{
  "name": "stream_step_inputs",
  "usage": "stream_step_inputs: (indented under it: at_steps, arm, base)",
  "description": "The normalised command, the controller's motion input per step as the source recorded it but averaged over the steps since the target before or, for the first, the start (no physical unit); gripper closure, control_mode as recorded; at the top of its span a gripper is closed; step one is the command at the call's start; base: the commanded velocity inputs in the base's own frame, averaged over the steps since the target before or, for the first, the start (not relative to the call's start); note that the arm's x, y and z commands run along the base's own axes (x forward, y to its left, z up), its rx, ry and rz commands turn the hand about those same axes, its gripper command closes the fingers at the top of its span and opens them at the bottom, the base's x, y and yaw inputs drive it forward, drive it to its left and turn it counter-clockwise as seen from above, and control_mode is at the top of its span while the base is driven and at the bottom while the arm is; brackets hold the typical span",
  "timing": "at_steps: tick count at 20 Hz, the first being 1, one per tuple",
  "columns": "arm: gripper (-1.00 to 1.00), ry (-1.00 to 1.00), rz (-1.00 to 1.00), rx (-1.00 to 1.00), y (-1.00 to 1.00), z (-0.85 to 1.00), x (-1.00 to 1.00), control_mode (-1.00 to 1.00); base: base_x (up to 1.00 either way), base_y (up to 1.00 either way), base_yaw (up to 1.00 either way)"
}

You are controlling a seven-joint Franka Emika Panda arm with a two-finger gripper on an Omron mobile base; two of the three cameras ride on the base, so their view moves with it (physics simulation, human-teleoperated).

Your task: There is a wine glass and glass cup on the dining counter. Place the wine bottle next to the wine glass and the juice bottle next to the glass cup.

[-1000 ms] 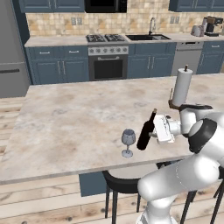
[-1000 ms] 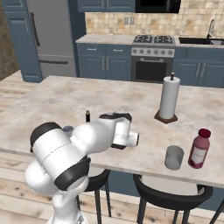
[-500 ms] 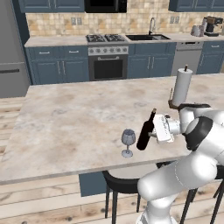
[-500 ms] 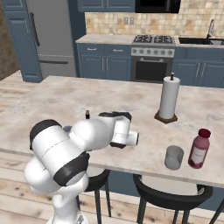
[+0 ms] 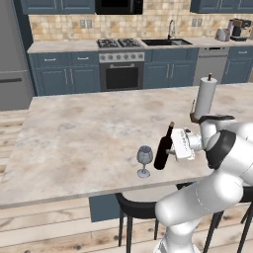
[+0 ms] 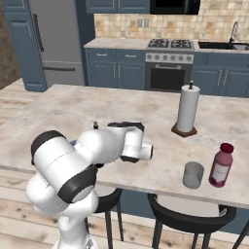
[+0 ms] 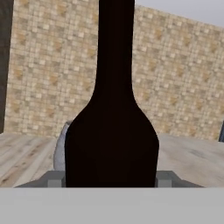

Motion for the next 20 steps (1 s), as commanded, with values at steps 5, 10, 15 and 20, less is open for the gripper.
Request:
stream_step_inputs:
  at_steps: [5,10,15,20]
  arm:
    - [1.0,0.0,0.0,-0.03,0.19,-0.29,-0.01,-1.0]
    - [1.0,0.0,0.0,-0.03,0.15,-0.26,-0.03,-1.0]
    - [-1.0,0.0,0.0,-0.02,0.08,-0.24,0.0,-1.0]
    - [-1.0,0.0,0.0,0.0,0.01,-0.15,0.0,-1.0]
  base:
    - [0.0,0.0,0.0]
    - [0.0,0.0,0.0]
    - [0.0,0.0,0.0]
    - [0.0,0.0,0.0]
